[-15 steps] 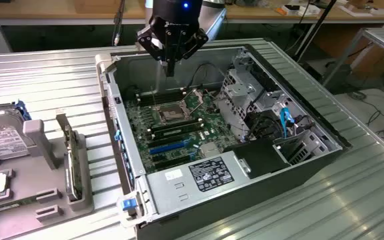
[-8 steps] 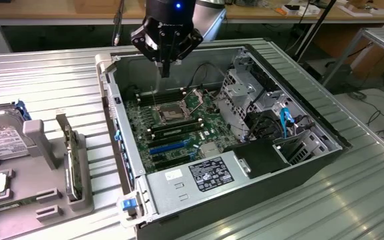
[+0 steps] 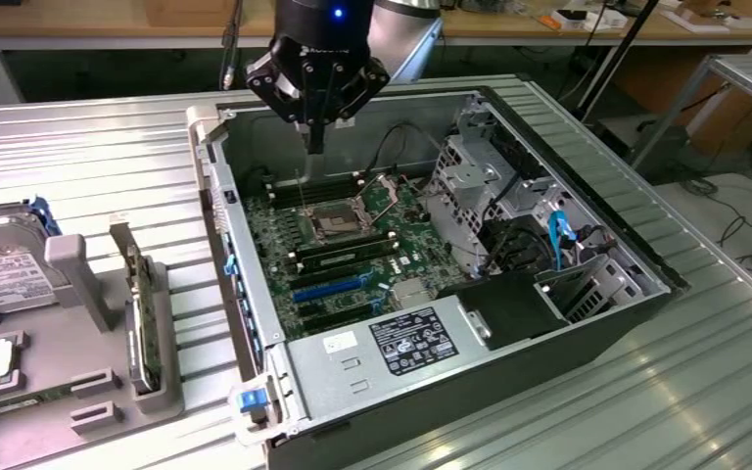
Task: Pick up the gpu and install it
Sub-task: 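Reach for the gpu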
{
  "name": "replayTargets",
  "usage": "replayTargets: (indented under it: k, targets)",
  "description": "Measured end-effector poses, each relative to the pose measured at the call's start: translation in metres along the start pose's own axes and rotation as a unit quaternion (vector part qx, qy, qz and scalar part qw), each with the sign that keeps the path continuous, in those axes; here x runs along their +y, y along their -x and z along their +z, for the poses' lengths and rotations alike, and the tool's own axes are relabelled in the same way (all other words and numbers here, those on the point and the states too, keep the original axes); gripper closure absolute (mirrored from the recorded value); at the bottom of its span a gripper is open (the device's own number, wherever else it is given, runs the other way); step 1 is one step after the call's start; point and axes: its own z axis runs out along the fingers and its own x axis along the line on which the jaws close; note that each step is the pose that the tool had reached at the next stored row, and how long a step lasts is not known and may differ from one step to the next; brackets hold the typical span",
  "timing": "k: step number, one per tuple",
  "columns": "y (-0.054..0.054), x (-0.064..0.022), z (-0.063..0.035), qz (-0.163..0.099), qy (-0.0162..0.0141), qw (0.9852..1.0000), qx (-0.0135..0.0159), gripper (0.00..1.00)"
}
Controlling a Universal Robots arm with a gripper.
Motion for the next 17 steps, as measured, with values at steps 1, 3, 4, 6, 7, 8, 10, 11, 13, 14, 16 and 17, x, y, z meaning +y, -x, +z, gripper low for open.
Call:
replayTargets:
  k: [1, 3, 4, 6, 7, 8, 10, 11, 13, 14, 16, 17]
  targets:
    - [-0.001, -0.0001, 0.0001, 0.000, 0.0001, 1.0000, -0.0001, 0.89]
    - [-0.004, -0.0003, 0.0001, 0.000, 0.0000, 1.0000, 0.0000, 0.89]
    - [-0.006, -0.0005, 0.0002, 0.000, 0.0000, 1.0000, 0.0000, 0.89]
    - [-0.009, -0.0007, 0.0002, 0.000, 0.0000, 1.0000, 0.0000, 0.89]
    - [-0.012, -0.0009, 0.0002, 0.000, 0.0000, 1.0000, 0.0000, 0.89]
    - [-0.013, -0.0010, 0.0002, 0.000, 0.0000, 1.0000, 0.0000, 0.89]
    - [-0.016, -0.0013, 0.0002, 0.000, 0.0000, 1.0000, 0.0000, 0.89]
    - [-0.018, -0.0014, 0.0002, 0.000, 0.0000, 1.0000, 0.0000, 0.89]
    - [-0.023, -0.0018, 0.0003, 0.000, 0.0000, 1.0000, 0.0000, 0.89]
    - [-0.024, -0.0018, 0.0002, 0.000, 0.0000, 1.0000, 0.0000, 0.89]
    - [-0.025, -0.0020, 0.0003, 0.000, 0.0000, 1.0000, 0.0000, 0.89]
    - [-0.026, -0.0020, 0.0003, 0.000, 0.0000, 1.0000, 0.0000, 0.89]
